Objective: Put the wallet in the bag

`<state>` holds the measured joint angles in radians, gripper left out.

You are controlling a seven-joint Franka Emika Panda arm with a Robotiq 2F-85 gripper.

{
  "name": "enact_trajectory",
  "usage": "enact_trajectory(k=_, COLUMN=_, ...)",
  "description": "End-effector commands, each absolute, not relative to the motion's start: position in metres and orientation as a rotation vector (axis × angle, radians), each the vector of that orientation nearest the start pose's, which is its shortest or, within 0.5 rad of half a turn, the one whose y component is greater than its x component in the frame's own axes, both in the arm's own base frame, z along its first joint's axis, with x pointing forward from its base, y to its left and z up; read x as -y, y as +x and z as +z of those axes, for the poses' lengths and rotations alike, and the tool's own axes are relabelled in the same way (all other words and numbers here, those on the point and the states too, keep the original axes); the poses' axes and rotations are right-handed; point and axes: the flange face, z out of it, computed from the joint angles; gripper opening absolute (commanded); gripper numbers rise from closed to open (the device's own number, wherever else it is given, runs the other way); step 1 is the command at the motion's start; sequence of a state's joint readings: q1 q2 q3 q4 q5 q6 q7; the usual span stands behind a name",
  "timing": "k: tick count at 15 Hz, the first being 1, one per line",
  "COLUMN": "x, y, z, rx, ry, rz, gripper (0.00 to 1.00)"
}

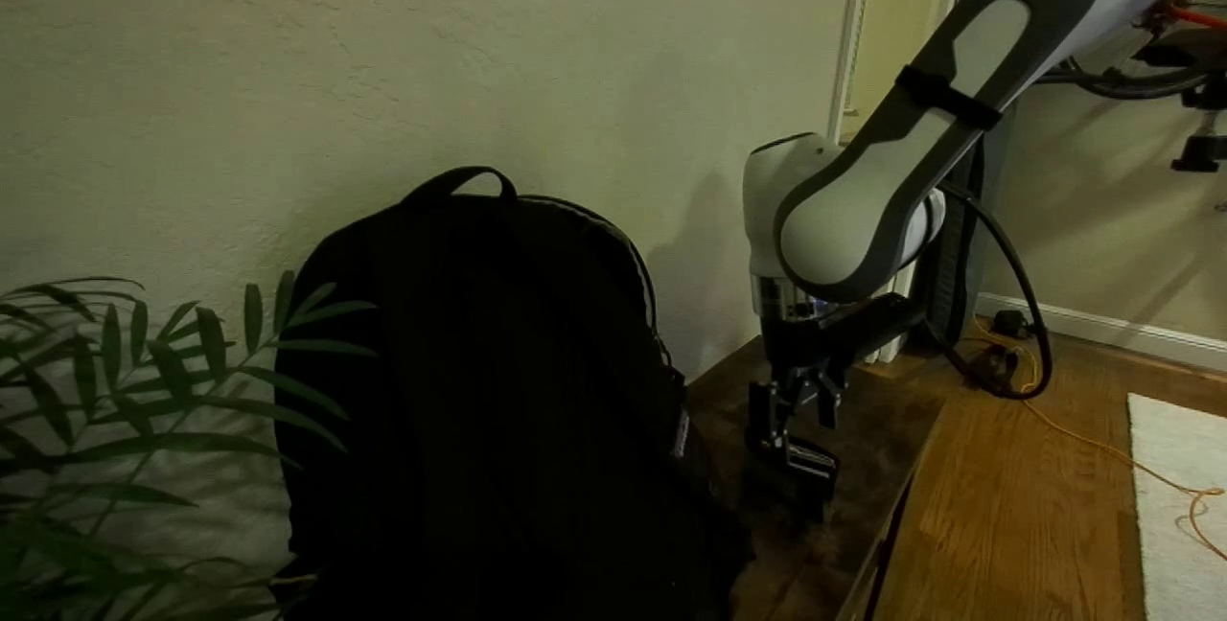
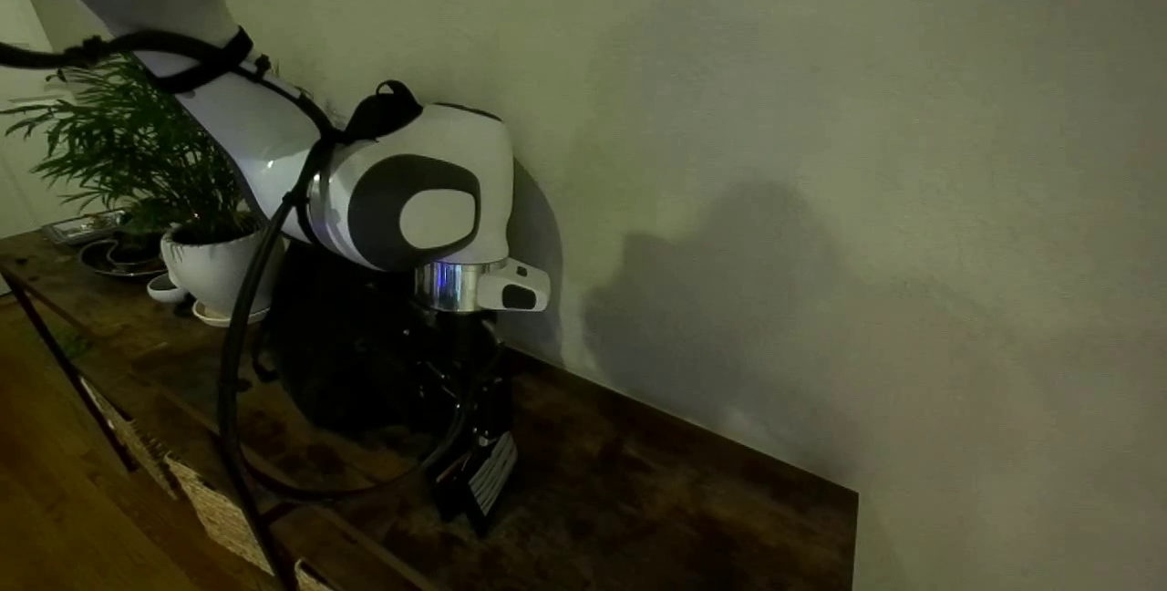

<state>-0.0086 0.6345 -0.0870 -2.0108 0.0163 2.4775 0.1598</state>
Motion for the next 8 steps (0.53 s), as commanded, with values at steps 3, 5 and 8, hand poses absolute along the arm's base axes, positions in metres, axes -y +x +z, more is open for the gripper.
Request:
enact_trajectory(k=3, x=0.055, y=0.576, z=0.112, rx=-0.321, ry=-3.19, rz=0.206, gripper=1.0)
enact_trajectory(k=5, x=0.055, y=0.577, z=0.108, rx=-0.307, ry=-3.195, rz=0.2, gripper=1.0)
enact_trajectory(k=8, x=0.056, y=0.578, z=0.1, rx=-0.277, ry=-3.203, rz=0.19, gripper=1.0)
